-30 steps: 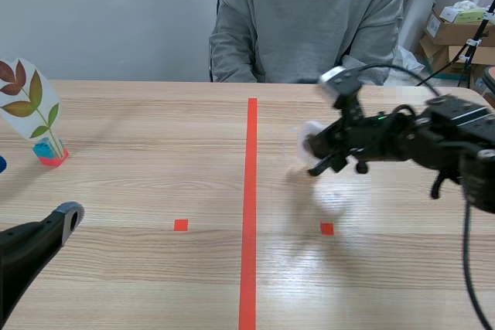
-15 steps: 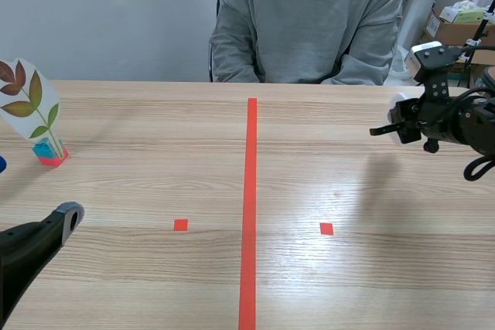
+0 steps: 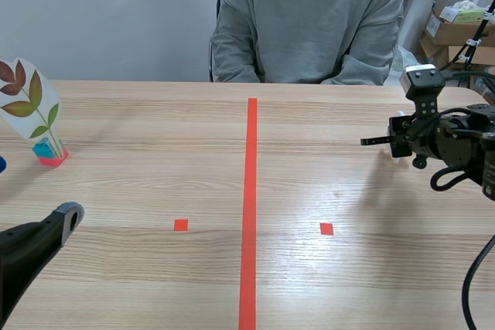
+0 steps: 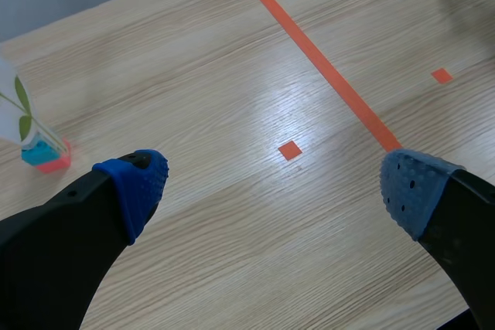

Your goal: Do the leaf sorting experiment

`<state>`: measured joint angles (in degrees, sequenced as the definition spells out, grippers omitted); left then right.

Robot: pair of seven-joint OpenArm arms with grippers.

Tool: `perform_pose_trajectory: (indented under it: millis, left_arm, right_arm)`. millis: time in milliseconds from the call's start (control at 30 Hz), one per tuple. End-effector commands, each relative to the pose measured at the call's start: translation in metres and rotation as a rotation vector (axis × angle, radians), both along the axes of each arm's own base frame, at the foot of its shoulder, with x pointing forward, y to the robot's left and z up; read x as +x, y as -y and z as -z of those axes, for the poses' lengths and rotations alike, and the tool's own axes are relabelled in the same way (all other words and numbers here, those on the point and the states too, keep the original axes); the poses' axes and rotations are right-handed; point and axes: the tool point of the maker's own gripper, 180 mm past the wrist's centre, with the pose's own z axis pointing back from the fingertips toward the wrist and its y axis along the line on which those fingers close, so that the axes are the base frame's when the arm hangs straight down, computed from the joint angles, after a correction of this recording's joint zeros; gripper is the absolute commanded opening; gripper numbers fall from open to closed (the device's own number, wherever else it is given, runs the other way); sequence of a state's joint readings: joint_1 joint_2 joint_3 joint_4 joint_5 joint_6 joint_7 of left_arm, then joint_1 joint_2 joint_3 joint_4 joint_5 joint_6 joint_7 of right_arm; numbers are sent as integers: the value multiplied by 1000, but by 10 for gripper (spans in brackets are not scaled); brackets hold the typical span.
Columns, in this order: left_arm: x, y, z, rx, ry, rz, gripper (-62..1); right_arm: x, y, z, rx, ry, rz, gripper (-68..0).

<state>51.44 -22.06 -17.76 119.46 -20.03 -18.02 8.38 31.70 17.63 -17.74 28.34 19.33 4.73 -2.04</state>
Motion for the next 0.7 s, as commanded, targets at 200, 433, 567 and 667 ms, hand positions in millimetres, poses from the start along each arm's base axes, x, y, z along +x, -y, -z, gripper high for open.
perform_pose_trajectory:
  millis: [200,433,567,667]
  left_arm:
    - [2,2,-5,-25,19,-7,-22]
    - [2,2,-5,-25,19,-7,-22]
    - [2,2,-5,-25,19,-7,-22]
    - [2,2,-5,-25,19,-7,-22]
  right_arm:
    - [1,11,-7,-28,17,13,-527]
    - [-2,12,-3,-61,-6,-2,-413]
    - [-4,12,0,-75,-23,-16,-207]
    - [-5,13,1,-79,-33,-14,-149]
